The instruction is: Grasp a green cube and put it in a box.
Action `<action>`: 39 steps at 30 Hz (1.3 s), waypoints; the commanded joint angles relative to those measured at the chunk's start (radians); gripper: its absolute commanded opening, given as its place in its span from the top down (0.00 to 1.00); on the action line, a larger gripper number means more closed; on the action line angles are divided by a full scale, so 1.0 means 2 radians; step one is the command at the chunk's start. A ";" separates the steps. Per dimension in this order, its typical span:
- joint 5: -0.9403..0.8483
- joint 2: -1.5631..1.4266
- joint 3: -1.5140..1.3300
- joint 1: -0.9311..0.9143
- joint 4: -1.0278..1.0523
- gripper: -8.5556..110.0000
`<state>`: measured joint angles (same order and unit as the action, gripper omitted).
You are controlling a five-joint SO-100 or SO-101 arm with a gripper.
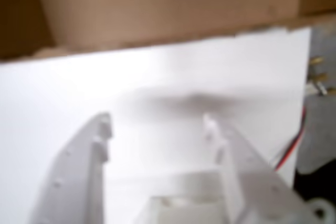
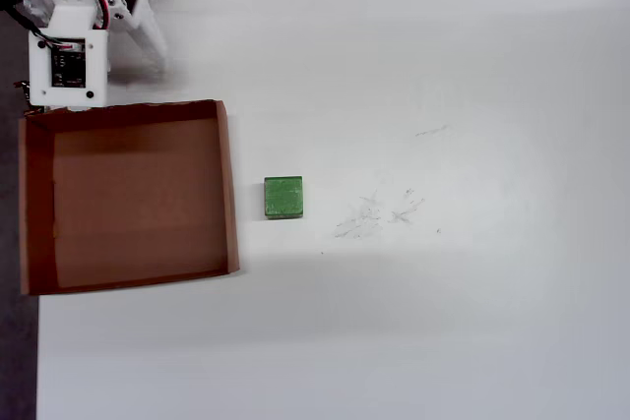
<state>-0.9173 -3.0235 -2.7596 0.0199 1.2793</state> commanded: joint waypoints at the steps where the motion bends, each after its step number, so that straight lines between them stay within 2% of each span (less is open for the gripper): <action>1: 0.015 0.068 0.091 0.014 0.002 0.71; 12: 0.123 0.357 0.371 0.067 -0.031 0.69; 23: 0.210 0.552 0.540 0.123 -0.080 0.68; 30: 0.240 0.629 0.588 0.161 -0.130 0.67; 39: 0.235 0.687 0.567 0.215 -0.175 0.66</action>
<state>-0.4433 -1.6444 -1.6398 0.4280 0.9618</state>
